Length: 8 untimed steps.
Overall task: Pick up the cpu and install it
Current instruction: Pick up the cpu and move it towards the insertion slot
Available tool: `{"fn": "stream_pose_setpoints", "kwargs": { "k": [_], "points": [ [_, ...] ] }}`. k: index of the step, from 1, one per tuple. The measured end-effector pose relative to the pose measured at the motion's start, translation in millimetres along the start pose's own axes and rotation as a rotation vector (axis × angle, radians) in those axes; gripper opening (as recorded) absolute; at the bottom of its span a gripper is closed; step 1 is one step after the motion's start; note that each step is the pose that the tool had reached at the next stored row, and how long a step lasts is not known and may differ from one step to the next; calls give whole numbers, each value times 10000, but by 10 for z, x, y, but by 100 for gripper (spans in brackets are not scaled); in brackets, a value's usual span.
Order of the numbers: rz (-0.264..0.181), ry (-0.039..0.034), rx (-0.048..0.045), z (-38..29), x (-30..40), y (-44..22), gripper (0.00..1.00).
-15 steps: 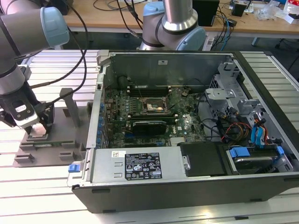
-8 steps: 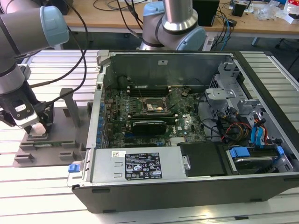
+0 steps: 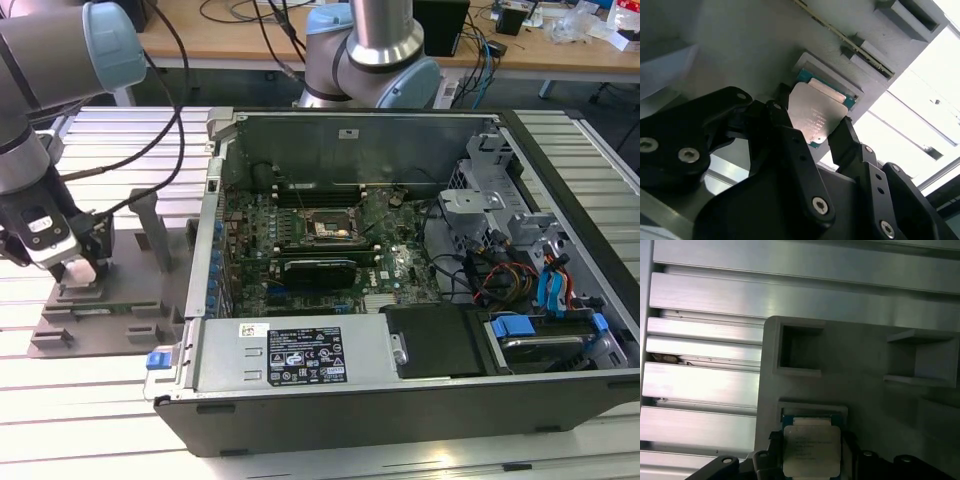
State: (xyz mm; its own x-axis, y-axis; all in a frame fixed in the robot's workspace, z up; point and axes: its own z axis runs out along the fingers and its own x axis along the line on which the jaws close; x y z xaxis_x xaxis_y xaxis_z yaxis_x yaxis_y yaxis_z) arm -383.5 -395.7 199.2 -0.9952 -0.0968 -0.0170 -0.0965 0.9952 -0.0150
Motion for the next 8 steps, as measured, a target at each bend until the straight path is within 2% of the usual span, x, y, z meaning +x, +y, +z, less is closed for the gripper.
{"fn": "stream_pose_setpoints", "kwargs": {
  "k": [4, 8],
  "points": [
    [0, 0, 0, -113, -2, -2, 55],
    [0, -1, 0, -183, -3, -3, 55]
  ]
}}
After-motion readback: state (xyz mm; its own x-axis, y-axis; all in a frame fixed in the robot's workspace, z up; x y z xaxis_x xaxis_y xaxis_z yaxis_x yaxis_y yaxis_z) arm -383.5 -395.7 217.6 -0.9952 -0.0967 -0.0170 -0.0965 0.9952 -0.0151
